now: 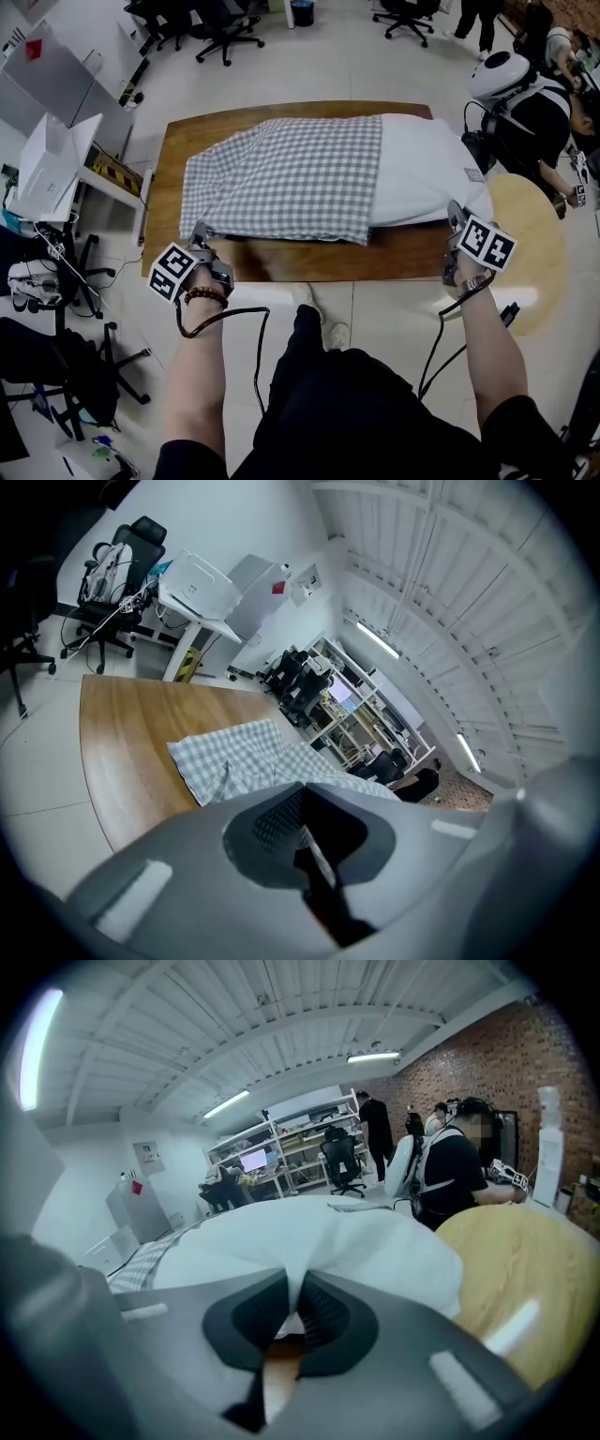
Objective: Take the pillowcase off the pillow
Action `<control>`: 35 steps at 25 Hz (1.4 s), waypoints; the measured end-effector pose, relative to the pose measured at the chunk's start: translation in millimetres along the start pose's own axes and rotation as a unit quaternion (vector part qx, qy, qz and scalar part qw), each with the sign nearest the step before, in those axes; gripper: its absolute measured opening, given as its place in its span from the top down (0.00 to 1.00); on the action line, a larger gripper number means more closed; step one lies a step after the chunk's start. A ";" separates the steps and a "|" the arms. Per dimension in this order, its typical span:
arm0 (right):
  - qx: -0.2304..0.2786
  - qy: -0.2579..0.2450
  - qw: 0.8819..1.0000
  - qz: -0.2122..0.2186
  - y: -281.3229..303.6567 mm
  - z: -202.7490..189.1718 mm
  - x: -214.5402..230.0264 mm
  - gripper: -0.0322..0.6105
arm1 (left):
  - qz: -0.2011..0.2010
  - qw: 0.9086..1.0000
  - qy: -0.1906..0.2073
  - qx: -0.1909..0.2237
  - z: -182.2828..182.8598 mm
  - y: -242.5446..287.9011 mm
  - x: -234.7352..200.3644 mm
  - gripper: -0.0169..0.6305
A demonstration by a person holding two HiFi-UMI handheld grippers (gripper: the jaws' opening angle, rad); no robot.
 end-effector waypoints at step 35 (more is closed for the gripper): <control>0.004 -0.062 0.998 0.020 -83.2 -0.6 -42.2 0.65 | -0.059 0.984 0.164 0.027 -10.9 -72.4 99.5 0.83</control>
Point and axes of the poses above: the fingertips, and each gripper's own axes: y forward along the fingers, x to its right, z out of its top, the point moved 4 cm from there along -y, backward along the fingers, and after that the axes turned 15 degrees about z, right-handed, at the moved point
